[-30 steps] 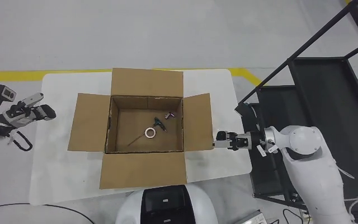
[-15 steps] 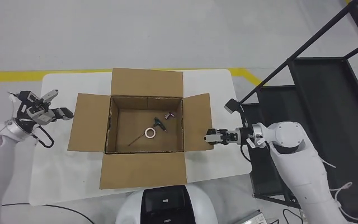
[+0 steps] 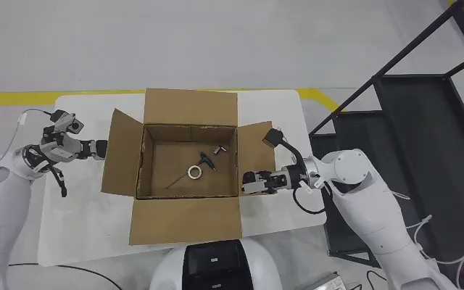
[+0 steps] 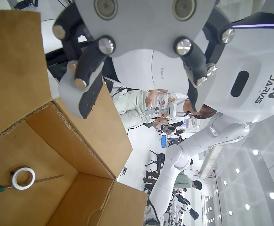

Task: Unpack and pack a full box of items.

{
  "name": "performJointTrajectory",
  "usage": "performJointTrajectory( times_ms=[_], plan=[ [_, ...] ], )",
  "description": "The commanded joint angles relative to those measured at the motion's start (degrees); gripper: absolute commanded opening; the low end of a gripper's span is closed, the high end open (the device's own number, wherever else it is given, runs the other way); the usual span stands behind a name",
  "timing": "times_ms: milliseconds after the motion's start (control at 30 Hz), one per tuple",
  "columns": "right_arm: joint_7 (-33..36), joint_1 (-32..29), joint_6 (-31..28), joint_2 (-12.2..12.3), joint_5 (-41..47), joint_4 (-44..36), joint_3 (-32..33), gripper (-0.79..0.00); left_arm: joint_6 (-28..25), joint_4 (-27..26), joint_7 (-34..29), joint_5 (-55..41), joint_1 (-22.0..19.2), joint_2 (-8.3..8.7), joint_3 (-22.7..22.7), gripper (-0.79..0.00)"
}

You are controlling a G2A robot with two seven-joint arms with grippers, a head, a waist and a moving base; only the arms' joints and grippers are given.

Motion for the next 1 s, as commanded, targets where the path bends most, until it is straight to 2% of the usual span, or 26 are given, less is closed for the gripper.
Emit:
performJointTrajectory(
  times_ms=[0,133,267,367,400,500,533,667,900,967],
  plan=[
    [-0.6,0.8,-0.3,-0.1,0.5,0.6,-0.5,0.000,-0.3,-2.8,0.0,0.9,0.2,0.46,1.5,0.000],
    [-3.0,0.6,-2.2,0.2,2.5,-0.6,2.4,0.000,-1.0,-6.5,0.0,3.0,-0.8,1.09,5.5,0.000],
    [-7.2,-3.6,-2.2,1.3,1.5,-2.4,12.0,0.000,-1.2,-6.6,0.0,5.8,-3.1,1.39,10.2,0.000],
    [-9.9,-8.4,-0.7,2.2,-1.9,-1.5,20.1,0.000,-1.4,-5.8,0.0,6.6,-5.0,1.36,14.1,0.000],
    [-10.4,-9.9,0.2,2.6,-5.7,-0.6,22.4,0.000,-1.8,-5.5,0.0,7.1,-5.7,1.36,15.3,0.000],
    [-10.7,-12.9,1.7,3.0,-8.1,1.6,24.7,0.000,-2.4,-4.7,0.0,7.8,-7.5,1.36,18.9,0.000],
    [-10.5,-13.2,2.3,3.1,-10.9,2.2,24.6,0.000,-2.7,-4.4,0.0,7.9,-8.1,1.37,19.9,0.000],
    [-9.1,-12.3,2.9,2.9,-12.6,4.3,18.6,0.000,-4.2,-3.4,0.0,8.6,-10.4,1.40,24.0,0.000],
    [-8.5,-6.0,-0.8,1.5,-6.2,3.7,7.7,0.000,-7.3,-0.6,0.0,11.4,-14.4,1.36,29.4,0.000],
    [-8.7,-3.9,-0.7,1.4,-9.5,2.6,6.0,0.000,-8.1,0.1,0.0,11.5,-15.1,1.25,30.6,0.000]
  ],
)
